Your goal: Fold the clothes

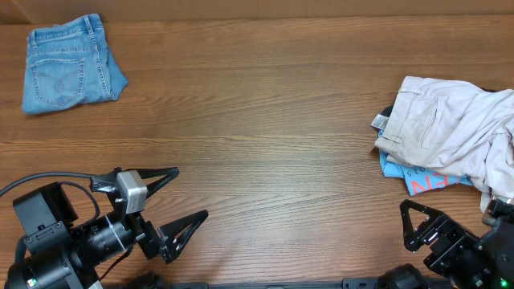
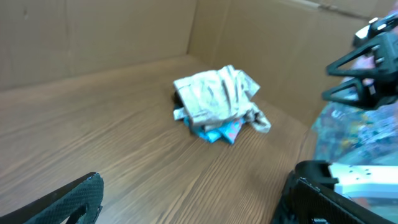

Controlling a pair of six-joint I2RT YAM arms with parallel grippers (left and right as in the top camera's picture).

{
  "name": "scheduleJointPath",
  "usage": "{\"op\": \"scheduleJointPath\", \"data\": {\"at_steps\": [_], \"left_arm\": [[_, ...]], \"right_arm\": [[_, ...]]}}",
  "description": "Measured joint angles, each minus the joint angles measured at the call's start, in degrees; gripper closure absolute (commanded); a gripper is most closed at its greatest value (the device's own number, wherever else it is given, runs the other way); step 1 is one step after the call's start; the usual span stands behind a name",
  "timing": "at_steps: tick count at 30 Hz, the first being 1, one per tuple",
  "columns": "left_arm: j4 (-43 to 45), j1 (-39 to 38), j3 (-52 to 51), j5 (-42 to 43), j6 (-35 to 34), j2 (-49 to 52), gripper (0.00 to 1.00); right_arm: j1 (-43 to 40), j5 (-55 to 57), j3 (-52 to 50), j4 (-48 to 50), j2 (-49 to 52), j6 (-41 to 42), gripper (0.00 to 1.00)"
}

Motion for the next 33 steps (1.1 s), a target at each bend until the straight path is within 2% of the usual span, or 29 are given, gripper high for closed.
{"op": "scheduleJointPath", "data": {"at_steps": [5,12,15,18,19,21,28,33], "left_arm": [[0.02,0.00,-0.04,-6.99,0.02,0.02,0.00],[0.04,0.00,-0.04,-22.93,0.02,0.02,0.00],[0.04,0.00,-0.04,-33.66,0.04,0.02,0.00],[0.02,0.00,-0.07,-47.23,0.07,0.09,0.00],[0.02,0.00,-0.09,-54.29,0.09,0.13,0.00],[0.02,0.00,-0.09,-58.27,0.20,0.13,0.00],[0.00,0.00,-0.09,-62.16,0.22,0.13,0.00],[0.00,0.00,-0.09,-62.38,0.22,0.13,0.00]], "right_arm": [[0.00,0.04,0.00,-0.02,0.00,0.00,0.00],[0.00,0.00,0.00,0.00,0.00,0.02,0.00],[0.00,0.02,0.00,0.02,0.00,0.00,0.00],[0.00,0.07,0.00,0.00,0.00,0.00,0.00],[0.00,0.15,0.00,0.00,0.00,0.00,0.00],[-0.46,0.20,0.00,0.00,0.00,0.02,0.00],[-15.76,0.39,-0.04,0.04,-0.46,0.02,0.00],[-18.12,2.54,-0.07,-0.09,-5.95,0.04,0.00]]}}
